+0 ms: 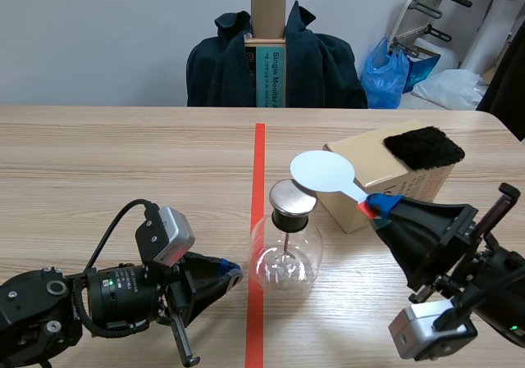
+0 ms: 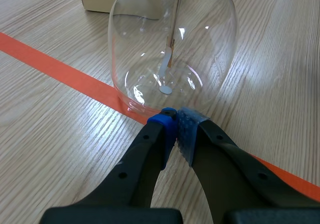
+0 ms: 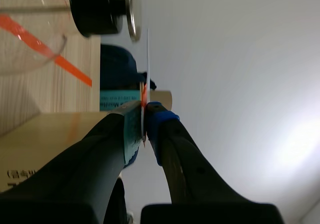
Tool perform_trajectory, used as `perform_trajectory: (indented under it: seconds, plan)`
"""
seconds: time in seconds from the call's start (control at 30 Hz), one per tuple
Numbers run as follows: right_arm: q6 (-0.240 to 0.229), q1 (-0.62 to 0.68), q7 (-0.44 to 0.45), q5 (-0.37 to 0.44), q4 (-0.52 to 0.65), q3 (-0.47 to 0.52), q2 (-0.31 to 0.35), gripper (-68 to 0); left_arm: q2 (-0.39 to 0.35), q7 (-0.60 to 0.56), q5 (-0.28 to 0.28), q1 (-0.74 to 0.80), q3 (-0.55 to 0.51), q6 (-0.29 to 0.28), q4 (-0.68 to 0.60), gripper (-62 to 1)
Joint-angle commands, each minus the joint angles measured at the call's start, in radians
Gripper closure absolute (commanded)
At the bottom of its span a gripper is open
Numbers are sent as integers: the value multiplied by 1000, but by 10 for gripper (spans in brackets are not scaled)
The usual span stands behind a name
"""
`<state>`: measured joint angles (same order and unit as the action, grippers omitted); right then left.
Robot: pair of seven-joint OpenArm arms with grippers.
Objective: Do the electroscope experiment.
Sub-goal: 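Move the plate toward and away from the electroscope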
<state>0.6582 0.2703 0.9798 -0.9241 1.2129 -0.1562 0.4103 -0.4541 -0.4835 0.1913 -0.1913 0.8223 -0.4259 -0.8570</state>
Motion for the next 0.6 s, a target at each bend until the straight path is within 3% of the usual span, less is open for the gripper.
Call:
perform_trajectory:
  seconds: [0.0,0.3,0.57]
  plan:
    - [11,-2,-35,18,25,22,13,-7,10,-18,10,-3,-3,-3,-19,-18]
    - [11,-2,-214,19,25,66,14,-7,10,-18,10,-3,-3,-3,-19,-18]
    - [10,2,-301,60,89,156,14,-7,10,-18,10,-3,-3,-3,-19,-18]
